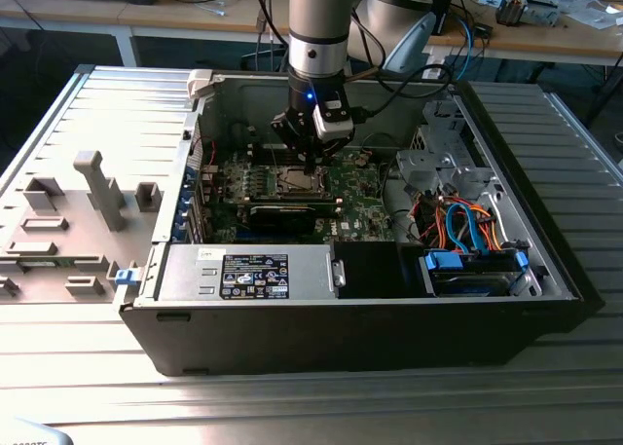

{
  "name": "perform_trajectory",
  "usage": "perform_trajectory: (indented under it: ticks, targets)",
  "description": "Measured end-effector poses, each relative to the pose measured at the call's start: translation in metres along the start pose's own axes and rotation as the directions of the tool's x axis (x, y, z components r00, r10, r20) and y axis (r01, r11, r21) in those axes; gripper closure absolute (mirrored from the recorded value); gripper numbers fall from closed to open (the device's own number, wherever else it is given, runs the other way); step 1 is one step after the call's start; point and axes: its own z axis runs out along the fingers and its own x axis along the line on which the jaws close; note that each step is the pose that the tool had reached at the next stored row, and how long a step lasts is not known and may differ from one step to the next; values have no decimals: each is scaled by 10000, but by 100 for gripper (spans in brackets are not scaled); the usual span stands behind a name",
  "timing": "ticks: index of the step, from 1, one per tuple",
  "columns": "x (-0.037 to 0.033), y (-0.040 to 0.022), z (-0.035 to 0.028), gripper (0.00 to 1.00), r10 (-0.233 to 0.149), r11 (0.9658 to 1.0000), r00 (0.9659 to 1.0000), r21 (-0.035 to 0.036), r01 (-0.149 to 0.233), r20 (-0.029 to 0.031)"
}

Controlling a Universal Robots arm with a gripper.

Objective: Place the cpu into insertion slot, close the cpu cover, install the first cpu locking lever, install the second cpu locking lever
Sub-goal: 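Install the first cpu locking lever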

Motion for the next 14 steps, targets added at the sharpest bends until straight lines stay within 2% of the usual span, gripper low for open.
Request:
perform_trajectory:
  ticks: [12, 14]
  targets:
    - [0, 0, 3, 89, -44, 10000, 10000, 38, 44, 14]
    - [2, 3, 49, 89, -290, 9994, 9996, 177, 289, 67]
